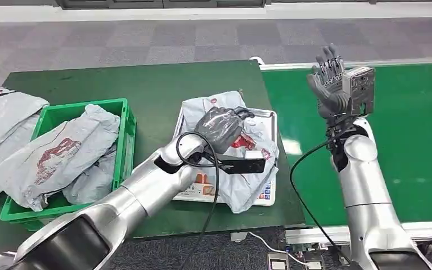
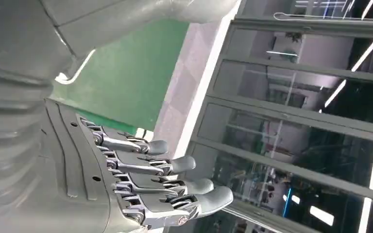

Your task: Moved the parcel from conveyor to table for the left to box.

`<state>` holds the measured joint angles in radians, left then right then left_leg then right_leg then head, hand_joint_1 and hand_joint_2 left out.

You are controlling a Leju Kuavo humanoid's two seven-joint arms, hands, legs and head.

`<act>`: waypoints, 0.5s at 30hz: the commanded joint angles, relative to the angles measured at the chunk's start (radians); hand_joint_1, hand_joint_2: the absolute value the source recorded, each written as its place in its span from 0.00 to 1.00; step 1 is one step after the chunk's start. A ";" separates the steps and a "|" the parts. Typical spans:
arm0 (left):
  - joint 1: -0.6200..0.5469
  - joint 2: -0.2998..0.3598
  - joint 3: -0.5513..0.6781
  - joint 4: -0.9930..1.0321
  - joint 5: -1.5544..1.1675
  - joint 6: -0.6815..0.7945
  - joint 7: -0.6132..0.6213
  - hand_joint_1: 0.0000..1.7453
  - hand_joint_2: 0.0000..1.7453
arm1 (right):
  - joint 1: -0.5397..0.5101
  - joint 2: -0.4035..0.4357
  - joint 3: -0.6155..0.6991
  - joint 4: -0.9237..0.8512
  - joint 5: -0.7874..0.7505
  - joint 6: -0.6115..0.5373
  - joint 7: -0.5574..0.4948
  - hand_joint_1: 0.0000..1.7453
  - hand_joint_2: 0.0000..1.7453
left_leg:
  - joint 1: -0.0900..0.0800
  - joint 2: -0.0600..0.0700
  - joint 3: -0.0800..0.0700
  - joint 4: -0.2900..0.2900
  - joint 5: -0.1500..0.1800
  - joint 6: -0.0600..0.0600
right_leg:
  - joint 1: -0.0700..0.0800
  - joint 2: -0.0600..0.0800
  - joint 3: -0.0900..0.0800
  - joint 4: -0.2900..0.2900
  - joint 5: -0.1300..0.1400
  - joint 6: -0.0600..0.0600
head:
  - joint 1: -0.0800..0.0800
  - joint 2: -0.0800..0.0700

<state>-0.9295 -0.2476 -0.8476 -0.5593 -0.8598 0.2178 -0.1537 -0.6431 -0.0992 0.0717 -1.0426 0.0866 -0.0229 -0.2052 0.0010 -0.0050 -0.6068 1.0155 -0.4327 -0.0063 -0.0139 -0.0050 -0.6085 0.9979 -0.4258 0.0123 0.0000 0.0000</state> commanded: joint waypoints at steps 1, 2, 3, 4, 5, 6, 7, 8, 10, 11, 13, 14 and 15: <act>-0.065 0.169 0.176 0.085 -0.245 0.405 0.361 1.00 1.00 | -0.010 0.012 -0.011 0.014 -0.019 -0.043 0.009 0.00 1.00 | 0.000 0.005 0.001 0.000 -0.001 -0.001 | 0.001 0.005 0.000 0.000 0.001 -0.001 | 0.000 0.000; -0.053 0.186 0.205 0.102 -0.282 0.424 0.393 1.00 1.00 | -0.007 0.013 -0.009 0.012 -0.023 -0.050 0.006 0.00 1.00 | 0.000 0.004 -0.001 0.000 0.000 -0.001 | 0.000 0.004 -0.001 0.001 0.001 -0.001 | 0.000 0.000; -0.044 0.196 0.234 0.108 -0.305 0.436 0.395 1.00 1.00 | -0.005 0.011 -0.004 0.011 -0.027 -0.053 0.006 0.00 1.00 | 0.001 0.007 0.000 -0.001 -0.001 -0.001 | 0.001 0.007 -0.002 0.001 0.001 -0.002 | 0.000 0.000; -0.037 0.208 0.268 0.114 -0.335 0.457 0.417 1.00 1.00 | -0.003 0.008 0.000 0.010 -0.030 -0.054 0.006 0.00 1.00 | 0.000 0.007 0.001 -0.001 -0.001 -0.001 | 0.000 0.008 -0.002 0.001 0.001 -0.001 | 0.000 0.000; -0.033 0.225 0.301 0.116 -0.354 0.469 0.431 1.00 1.00 | -0.001 0.003 0.004 0.010 -0.033 -0.054 0.007 0.00 1.00 | 0.000 0.011 0.003 -0.003 -0.001 -0.002 | 0.000 0.011 -0.001 0.000 0.002 -0.002 | 0.000 0.000; -0.030 0.237 0.328 0.114 -0.362 0.472 0.428 1.00 1.00 | 0.002 -0.001 0.007 0.009 -0.036 -0.055 0.008 0.00 1.00 | 0.000 0.010 0.004 -0.003 0.000 -0.002 | 0.000 0.010 -0.001 0.000 0.002 -0.002 | 0.000 0.000; -0.036 0.255 0.349 0.122 -0.390 0.468 0.451 1.00 1.00 | 0.003 -0.011 0.009 0.013 -0.041 -0.055 0.010 0.00 1.00 | 0.000 0.011 0.004 -0.003 0.000 -0.002 | 0.000 0.011 -0.001 0.000 0.002 -0.003 | 0.000 0.000; -0.031 0.266 0.369 0.113 -0.402 0.466 0.443 1.00 1.00 | 0.009 -0.019 0.010 0.009 -0.045 -0.055 0.010 0.00 1.00 | 0.001 0.009 0.003 -0.002 0.000 -0.002 | 0.001 0.009 -0.002 0.001 0.001 -0.002 | 0.000 0.000; -0.029 0.268 0.384 0.109 -0.410 0.464 0.434 1.00 1.00 | 0.012 -0.021 0.010 0.009 -0.048 -0.054 0.009 0.00 1.00 | 0.001 0.007 0.002 -0.002 0.001 -0.004 | 0.001 0.007 -0.003 0.002 0.001 -0.002 | 0.000 0.000; -0.029 0.268 0.384 0.109 -0.410 0.464 0.434 1.00 1.00 | 0.012 -0.021 0.010 0.009 -0.048 -0.054 0.009 0.00 1.00 | 0.002 0.005 0.001 -0.001 0.001 -0.004 | 0.001 0.006 -0.003 0.003 0.000 -0.002 | 0.000 0.000; -0.028 0.262 0.384 0.107 -0.414 0.464 0.436 1.00 1.00 | 0.012 -0.021 0.010 0.008 -0.049 -0.054 0.009 0.00 1.00 | 0.002 0.006 0.001 -0.002 0.001 -0.004 | 0.002 0.007 -0.002 0.002 0.000 -0.002 | 0.000 0.000; -0.028 0.262 0.384 0.107 -0.414 0.464 0.436 1.00 1.00 | 0.012 -0.021 0.010 0.008 -0.049 -0.054 0.009 0.00 1.00 | 0.001 0.005 0.000 -0.001 0.001 -0.004 | 0.001 0.006 -0.003 0.003 0.000 -0.002 | 0.000 0.000; -0.027 0.266 0.390 0.106 -0.443 0.466 0.478 1.00 1.00 | 0.012 -0.028 0.013 0.008 -0.052 -0.054 0.009 0.00 1.00 | 0.002 0.004 0.000 -0.001 0.001 -0.004 | 0.001 0.005 -0.003 0.003 0.000 -0.002 | 0.000 0.000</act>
<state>-0.9401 -0.0110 -0.5825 -0.5077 -1.2596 0.6806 0.2846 -0.6103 -0.1129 0.0717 -1.0552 0.0423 -0.0767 -0.2029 0.0021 -0.0025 -0.6077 1.0150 -0.4308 -0.0100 -0.0131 -0.0013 -0.6121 1.0016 -0.4258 0.0106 0.0000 0.0000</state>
